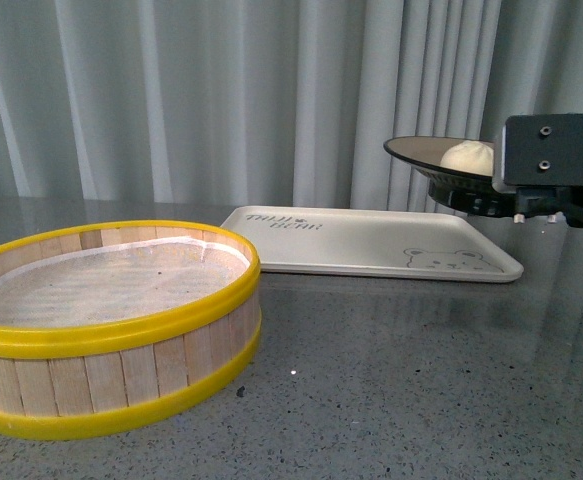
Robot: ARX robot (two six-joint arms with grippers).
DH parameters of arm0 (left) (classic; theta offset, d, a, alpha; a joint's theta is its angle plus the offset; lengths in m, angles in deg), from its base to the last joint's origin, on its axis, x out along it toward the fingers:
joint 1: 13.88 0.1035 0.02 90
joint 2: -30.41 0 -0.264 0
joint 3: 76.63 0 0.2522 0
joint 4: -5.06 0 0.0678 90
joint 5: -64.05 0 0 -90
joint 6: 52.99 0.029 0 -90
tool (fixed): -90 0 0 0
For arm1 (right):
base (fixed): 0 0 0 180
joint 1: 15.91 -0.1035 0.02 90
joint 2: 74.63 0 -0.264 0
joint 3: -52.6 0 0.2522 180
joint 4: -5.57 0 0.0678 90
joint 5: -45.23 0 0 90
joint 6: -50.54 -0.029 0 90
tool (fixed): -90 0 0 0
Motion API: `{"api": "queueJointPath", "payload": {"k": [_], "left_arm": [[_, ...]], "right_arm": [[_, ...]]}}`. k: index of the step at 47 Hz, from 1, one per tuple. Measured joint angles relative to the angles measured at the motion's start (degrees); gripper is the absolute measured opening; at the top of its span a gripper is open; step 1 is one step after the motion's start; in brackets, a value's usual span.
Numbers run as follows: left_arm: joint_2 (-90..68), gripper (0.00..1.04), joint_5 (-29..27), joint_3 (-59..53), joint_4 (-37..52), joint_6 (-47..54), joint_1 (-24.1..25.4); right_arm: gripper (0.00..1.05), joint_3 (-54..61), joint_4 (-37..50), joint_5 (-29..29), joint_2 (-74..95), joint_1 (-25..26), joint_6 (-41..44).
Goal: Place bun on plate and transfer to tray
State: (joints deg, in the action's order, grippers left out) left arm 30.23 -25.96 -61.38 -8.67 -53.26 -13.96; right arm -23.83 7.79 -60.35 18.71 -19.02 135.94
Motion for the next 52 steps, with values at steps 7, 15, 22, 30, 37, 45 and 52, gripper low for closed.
{"api": "queueJointPath", "payload": {"k": [7, 15, 22, 30, 37, 45, 52], "left_arm": [[0.0, 0.98, 0.0, 0.0, 0.0, 0.0, 0.0], [0.0, 0.98, 0.0, 0.0, 0.0, 0.0, 0.0], [0.0, 0.98, 0.0, 0.0, 0.0, 0.0, 0.0], [0.0, 0.98, 0.0, 0.0, 0.0, 0.0, 0.0], [0.0, 0.98, 0.0, 0.0, 0.0, 0.0, 0.0], [0.0, 0.98, 0.0, 0.0, 0.0, 0.0, 0.0], [0.0, 0.98, 0.0, 0.0, 0.0, 0.0, 0.0]], "right_arm": [[0.03, -5.2, -0.3, -0.5, 4.9, -0.8, -0.6], [0.03, -12.8, -0.9, -0.5, 11.9, -1.1, -1.3], [0.03, -16.6, -1.7, -0.5, 15.8, -1.3, -1.6], [0.03, -19.9, -3.2, -0.6, 19.5, -1.8, -1.5], [0.03, -22.7, -4.3, -0.6, 22.3, -2.6, -1.3], [0.03, -24.9, -5.5, -0.5, 24.5, -3.7, -1.1], [0.03, -26.3, -6.6, -0.4, 26.0, -4.7, -1.1]]}}
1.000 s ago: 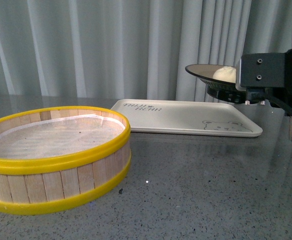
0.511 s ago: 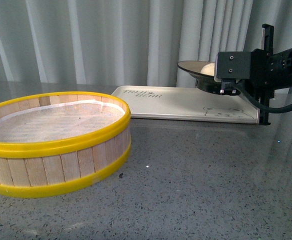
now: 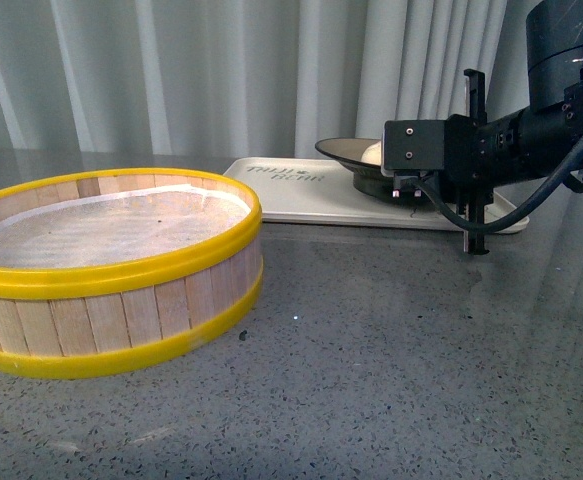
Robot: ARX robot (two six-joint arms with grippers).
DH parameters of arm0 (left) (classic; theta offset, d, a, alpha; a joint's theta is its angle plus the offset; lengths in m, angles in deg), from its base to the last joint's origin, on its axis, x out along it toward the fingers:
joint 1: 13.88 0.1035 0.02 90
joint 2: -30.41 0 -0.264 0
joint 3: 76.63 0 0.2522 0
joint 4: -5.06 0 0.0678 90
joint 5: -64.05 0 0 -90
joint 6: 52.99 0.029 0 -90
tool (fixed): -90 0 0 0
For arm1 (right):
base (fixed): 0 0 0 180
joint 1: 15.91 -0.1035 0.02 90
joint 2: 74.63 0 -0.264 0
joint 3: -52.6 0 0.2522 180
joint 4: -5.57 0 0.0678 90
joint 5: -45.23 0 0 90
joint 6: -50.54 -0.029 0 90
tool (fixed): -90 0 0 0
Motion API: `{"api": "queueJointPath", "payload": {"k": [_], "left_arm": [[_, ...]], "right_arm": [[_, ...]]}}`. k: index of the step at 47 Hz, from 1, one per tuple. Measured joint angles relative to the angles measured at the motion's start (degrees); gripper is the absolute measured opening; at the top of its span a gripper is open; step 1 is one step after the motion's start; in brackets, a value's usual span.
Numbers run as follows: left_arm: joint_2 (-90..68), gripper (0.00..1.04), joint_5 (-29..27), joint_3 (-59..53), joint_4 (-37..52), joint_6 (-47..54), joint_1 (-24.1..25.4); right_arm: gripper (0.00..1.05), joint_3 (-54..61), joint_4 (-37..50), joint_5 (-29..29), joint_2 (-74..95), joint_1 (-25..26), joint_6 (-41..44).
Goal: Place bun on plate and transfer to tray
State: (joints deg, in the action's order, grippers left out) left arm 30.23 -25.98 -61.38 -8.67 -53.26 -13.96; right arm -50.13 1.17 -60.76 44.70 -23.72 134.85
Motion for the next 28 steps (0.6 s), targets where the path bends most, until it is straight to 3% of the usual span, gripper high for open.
{"api": "queueJointPath", "payload": {"k": [23, 28], "left_arm": [[0.0, 0.98, 0.0, 0.0, 0.0, 0.0, 0.0], [0.0, 0.98, 0.0, 0.0, 0.0, 0.0, 0.0]], "right_arm": [[0.03, -0.5, -1.5, 0.9, 0.6, -0.5, 0.5], [0.21, -0.4, -2.0, 0.9, 0.6, -0.5, 0.1]]}}
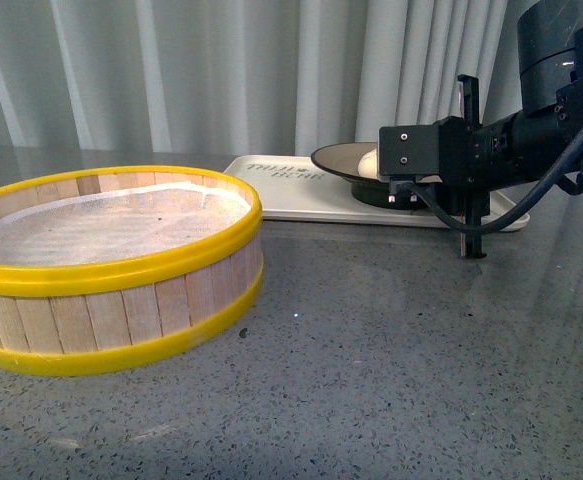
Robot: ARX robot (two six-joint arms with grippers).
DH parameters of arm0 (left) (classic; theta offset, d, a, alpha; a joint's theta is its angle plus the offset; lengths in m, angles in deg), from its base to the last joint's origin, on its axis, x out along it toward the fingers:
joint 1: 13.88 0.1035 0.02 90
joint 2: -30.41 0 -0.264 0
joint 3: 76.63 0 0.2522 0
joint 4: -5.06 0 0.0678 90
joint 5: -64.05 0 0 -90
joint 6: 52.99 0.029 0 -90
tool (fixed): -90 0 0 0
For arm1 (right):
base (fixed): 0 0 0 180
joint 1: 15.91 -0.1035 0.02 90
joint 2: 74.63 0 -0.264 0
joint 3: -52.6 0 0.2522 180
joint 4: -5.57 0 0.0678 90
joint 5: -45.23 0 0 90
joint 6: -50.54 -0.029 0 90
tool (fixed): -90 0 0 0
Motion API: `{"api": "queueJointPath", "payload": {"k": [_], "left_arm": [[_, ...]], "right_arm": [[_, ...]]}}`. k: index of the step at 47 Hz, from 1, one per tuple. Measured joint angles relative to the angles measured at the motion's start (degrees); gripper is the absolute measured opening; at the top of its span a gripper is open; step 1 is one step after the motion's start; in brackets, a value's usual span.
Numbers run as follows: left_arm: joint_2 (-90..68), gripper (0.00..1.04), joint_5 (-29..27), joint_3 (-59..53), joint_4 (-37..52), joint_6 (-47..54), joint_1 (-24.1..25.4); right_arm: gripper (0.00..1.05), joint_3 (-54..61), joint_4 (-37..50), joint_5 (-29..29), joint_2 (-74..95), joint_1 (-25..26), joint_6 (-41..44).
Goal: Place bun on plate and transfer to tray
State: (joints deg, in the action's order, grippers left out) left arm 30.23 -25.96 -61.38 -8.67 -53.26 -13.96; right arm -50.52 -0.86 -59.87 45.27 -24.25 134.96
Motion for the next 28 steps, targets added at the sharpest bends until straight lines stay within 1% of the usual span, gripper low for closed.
{"api": "queueJointPath", "payload": {"k": [1, 5, 7, 14, 18, 22, 24, 25, 28], "left_arm": [[0.0, 0.98, 0.0, 0.0, 0.0, 0.0, 0.0], [0.0, 0.98, 0.0, 0.0, 0.0, 0.0, 0.0], [0.0, 0.98, 0.0, 0.0, 0.0, 0.0, 0.0], [0.0, 0.98, 0.0, 0.0, 0.0, 0.0, 0.0], [0.0, 0.98, 0.0, 0.0, 0.0, 0.0, 0.0], [0.0, 0.98, 0.0, 0.0, 0.0, 0.0, 0.0], [0.0, 0.98, 0.0, 0.0, 0.0, 0.0, 0.0], [0.0, 0.98, 0.0, 0.0, 0.0, 0.0, 0.0], [0.0, 0.98, 0.0, 0.0, 0.0, 0.0, 0.0]], "right_arm": [[0.26, 0.2, 0.1, 0.0, -0.3, 0.0, -0.3], [0.4, 1.2, 0.3, -0.4, -1.5, 0.0, -1.5], [0.44, 1.6, 0.3, -0.5, -1.9, 0.0, -1.8], [0.63, 4.1, -1.2, -1.5, -5.3, 0.0, -3.3], [0.74, 6.5, -0.3, -2.0, -7.9, -0.1, -4.5], [0.92, 10.8, 1.5, -2.9, -12.7, -0.4, -8.6], [0.98, 13.3, 2.4, -2.8, -15.6, -0.6, -11.7], [0.98, 14.3, 2.7, -2.7, -16.9, -0.7, -13.8], [0.95, 18.4, 5.2, 0.2, -22.0, -0.9, -20.5]]}}
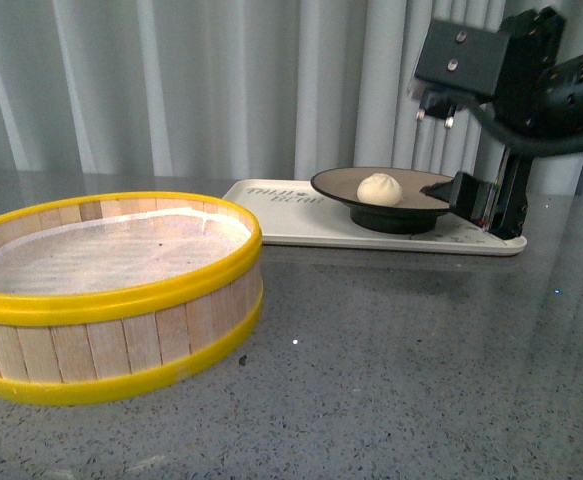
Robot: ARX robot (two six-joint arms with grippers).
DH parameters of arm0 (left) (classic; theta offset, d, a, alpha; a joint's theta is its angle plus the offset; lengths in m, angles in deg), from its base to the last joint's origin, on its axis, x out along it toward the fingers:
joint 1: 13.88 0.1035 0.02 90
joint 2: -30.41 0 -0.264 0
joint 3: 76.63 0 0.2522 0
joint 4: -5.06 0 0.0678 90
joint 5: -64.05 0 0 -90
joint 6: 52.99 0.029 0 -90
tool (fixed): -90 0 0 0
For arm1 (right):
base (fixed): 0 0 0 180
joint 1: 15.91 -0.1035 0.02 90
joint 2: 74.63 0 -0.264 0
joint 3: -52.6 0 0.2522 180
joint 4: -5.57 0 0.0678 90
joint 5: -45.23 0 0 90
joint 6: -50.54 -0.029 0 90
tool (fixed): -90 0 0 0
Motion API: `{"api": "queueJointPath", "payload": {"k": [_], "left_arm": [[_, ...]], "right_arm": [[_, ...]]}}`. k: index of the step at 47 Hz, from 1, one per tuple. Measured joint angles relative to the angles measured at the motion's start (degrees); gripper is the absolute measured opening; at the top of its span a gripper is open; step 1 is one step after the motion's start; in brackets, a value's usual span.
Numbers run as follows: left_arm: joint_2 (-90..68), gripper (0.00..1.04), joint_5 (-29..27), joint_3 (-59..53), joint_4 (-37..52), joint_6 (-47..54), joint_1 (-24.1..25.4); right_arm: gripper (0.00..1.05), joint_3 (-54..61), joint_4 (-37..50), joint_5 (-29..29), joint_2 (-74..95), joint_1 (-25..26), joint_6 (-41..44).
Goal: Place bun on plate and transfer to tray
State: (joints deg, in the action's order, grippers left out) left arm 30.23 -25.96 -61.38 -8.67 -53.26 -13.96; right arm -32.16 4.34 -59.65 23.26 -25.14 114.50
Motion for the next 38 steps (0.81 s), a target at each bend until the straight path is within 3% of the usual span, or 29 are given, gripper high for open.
{"api": "queueJointPath", "payload": {"k": [3, 6, 12, 15, 16, 20, 24, 34, 38], "left_arm": [[0.0, 0.98, 0.0, 0.0, 0.0, 0.0, 0.0], [0.0, 0.98, 0.0, 0.0, 0.0, 0.0, 0.0], [0.0, 0.98, 0.0, 0.0, 0.0, 0.0, 0.0], [0.0, 0.98, 0.0, 0.0, 0.0, 0.0, 0.0], [0.0, 0.98, 0.0, 0.0, 0.0, 0.0, 0.0], [0.0, 0.98, -0.1, 0.0, 0.0, 0.0, 0.0], [0.0, 0.98, 0.0, 0.0, 0.0, 0.0, 0.0], [0.0, 0.98, 0.0, 0.0, 0.0, 0.0, 0.0], [0.0, 0.98, 0.0, 0.0, 0.0, 0.0, 0.0]], "right_arm": [[0.96, 4.6, 2.1, 5.6, -6.6, 0.2, -12.6], [0.96, 6.2, 2.4, 7.0, -10.6, 0.7, -22.8], [0.95, 6.8, 3.6, 9.0, -11.3, 1.1, -30.9], [0.81, 13.3, 13.6, 20.1, -12.2, 0.7, -43.1], [0.78, 15.3, 15.6, 21.2, -12.9, 0.7, -46.2], [0.67, 21.3, 20.0, 21.9, -15.5, 1.1, -53.6], [0.49, 29.9, 24.4, 21.5, -20.5, 2.3, -59.7], [0.03, 46.1, 30.1, 19.3, -29.9, 4.5, -62.9], [0.02, 50.5, 31.1, 18.8, -33.1, 5.2, -63.1]]}}
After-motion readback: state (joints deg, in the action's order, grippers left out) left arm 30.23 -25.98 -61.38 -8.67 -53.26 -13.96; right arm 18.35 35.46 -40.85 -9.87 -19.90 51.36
